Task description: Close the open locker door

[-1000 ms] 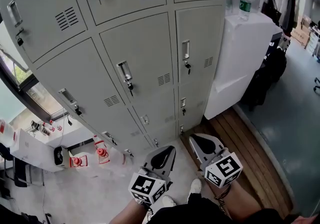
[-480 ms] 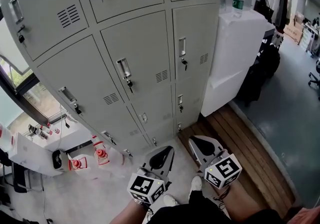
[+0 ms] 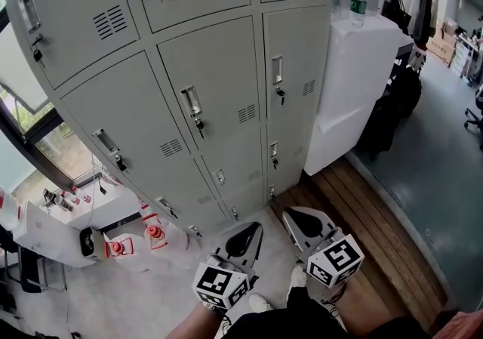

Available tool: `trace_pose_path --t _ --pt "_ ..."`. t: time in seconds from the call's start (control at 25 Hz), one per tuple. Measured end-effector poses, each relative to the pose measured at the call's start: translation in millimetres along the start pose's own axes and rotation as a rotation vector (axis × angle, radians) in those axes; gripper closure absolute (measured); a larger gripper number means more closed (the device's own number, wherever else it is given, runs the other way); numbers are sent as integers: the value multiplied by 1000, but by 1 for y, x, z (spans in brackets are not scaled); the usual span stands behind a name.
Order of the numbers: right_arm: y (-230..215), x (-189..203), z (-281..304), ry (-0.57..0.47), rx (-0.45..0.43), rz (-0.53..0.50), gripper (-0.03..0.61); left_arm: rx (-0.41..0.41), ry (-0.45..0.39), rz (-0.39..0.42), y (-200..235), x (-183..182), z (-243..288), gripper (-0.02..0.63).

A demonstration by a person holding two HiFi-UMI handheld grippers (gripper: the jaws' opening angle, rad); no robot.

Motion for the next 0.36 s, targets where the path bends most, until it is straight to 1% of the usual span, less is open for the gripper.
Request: trace_pose_path --t 0.36 --pt "12 4 4 -2 -9 10 526 -5 4 -1 6 1 -12 591"
Point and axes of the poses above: the fingertips, and each gripper's own axes: z forward along the fingers, y to its left, x out of its underside, the point moved 8 cm from there along -z, backward along the fingers, and after that the axes turned 9 degrees about -y, right-handed, at the moved point
